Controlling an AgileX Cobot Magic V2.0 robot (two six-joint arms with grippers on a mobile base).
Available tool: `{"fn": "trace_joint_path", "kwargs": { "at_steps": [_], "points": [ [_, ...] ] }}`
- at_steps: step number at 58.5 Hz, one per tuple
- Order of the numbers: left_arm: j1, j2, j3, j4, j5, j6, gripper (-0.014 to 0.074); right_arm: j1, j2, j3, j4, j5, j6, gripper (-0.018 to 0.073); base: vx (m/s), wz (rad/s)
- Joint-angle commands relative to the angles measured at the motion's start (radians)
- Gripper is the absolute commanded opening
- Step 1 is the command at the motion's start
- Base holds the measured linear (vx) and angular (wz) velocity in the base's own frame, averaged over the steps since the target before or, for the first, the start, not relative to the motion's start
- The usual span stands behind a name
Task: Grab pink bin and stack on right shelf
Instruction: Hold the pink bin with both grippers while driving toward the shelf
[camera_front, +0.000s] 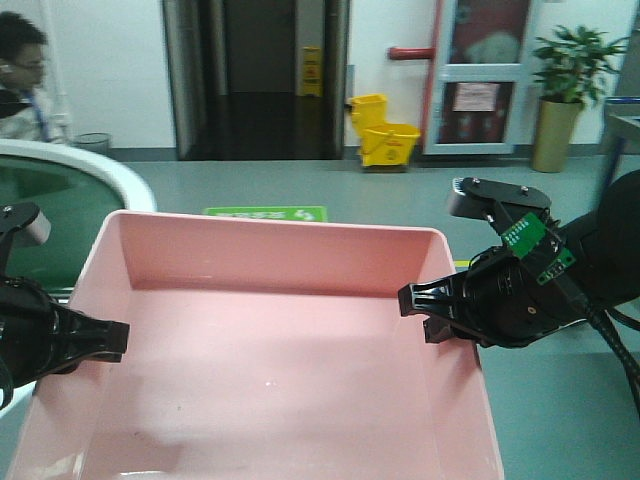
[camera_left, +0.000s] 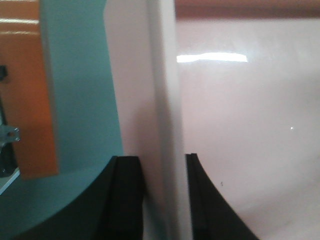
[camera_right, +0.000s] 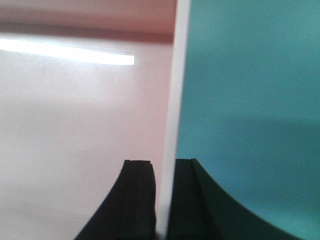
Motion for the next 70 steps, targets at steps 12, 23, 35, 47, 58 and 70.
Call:
{"fn": "trace_joint_path", "kwargs": {
  "at_steps": [12,23,35,47,58,70],
  "points": [
    [-0.007,-0.043,-0.033,-0.038,-0.065,0.019,-0.0001,-0.009,-0.039,-0.037,-0.021,-0.07,-0.022,-0.0009,0.17,-0.51],
    [-0.007,-0.043,-0.033,-0.038,-0.065,0.019,-0.0001,-0.009,-0.039,-0.037,-0.021,-0.07,-0.022,-0.0009,0.22,-0.47],
    [-0.007,-0.043,-0.033,-0.038,-0.065,0.019,-0.0001,-0.009,-0.039,-0.037,-0.021,-0.07,-0.022,-0.0009,0.26,-0.45],
    [-0.007,-0.043,-0.033,-0.038,-0.065,0.019,-0.0001,-0.009,-0.039,-0.037,-0.021,-0.069,-0.022,-0.0009,0.31,-0.4],
    [-0.007,-0.043,-0.033,-0.038,-0.065,0.019,-0.0001,-0.009,-0.039,-0.037,-0.021,-0.069,-0.022,-0.0009,0.35,-0.28],
    [-0.007,-0.043,-0.033,-0.038,-0.065,0.019,-0.0001,-0.009,-0.039,-0.037,-0.021,-0.069,-0.022,-0.0009,0.4,-0.11]
  ]
}}
